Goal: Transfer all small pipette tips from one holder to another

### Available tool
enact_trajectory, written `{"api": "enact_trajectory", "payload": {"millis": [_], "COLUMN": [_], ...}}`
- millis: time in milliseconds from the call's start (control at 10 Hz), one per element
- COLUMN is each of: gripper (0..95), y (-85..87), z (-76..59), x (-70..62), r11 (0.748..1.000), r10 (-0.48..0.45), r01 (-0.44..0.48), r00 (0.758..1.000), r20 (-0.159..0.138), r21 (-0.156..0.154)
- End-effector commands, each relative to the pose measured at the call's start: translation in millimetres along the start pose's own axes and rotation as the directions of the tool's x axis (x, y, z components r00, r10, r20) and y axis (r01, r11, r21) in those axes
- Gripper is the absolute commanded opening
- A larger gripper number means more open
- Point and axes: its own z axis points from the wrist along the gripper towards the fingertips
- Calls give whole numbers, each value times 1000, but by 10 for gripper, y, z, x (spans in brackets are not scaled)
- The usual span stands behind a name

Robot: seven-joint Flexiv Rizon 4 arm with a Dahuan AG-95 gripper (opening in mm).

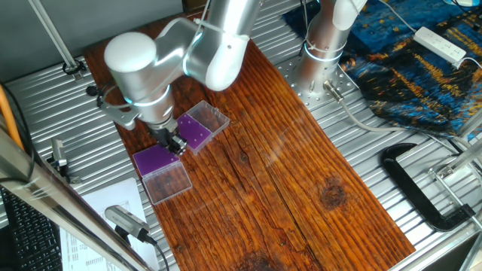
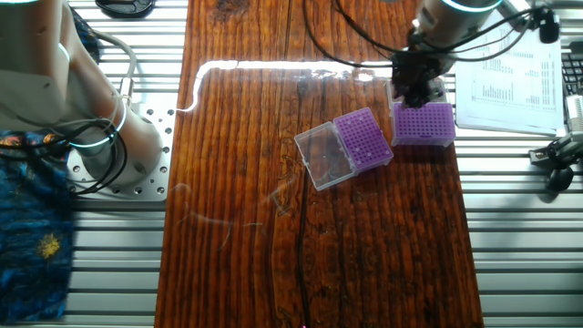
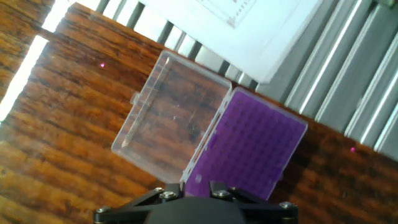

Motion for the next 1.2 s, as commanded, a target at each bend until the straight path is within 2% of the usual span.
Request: {"api": "enact_trajectory", "payload": {"millis": [100, 300, 600, 700, 900, 1000, 1200], "gripper": [0, 0, 0, 190, 190, 0, 0], "y": [39, 84, 72, 78, 102, 101, 90], "z": [31, 68, 124, 131, 159, 175, 197], "x": [127, 261, 358, 377, 435, 446, 476], "r11": [1000, 1000, 1000, 1000, 1000, 1000, 1000], "r10": [2, 10, -5, -6, -2, -3, -7], "r01": [-2, -10, 5, 6, 2, 3, 7], "r00": [1000, 1000, 1000, 1000, 1000, 1000, 1000], "r20": [-14, -25, -30, -30, -28, -28, -27], "r21": [2, -1, 0, 0, 1, 2, 3]}}
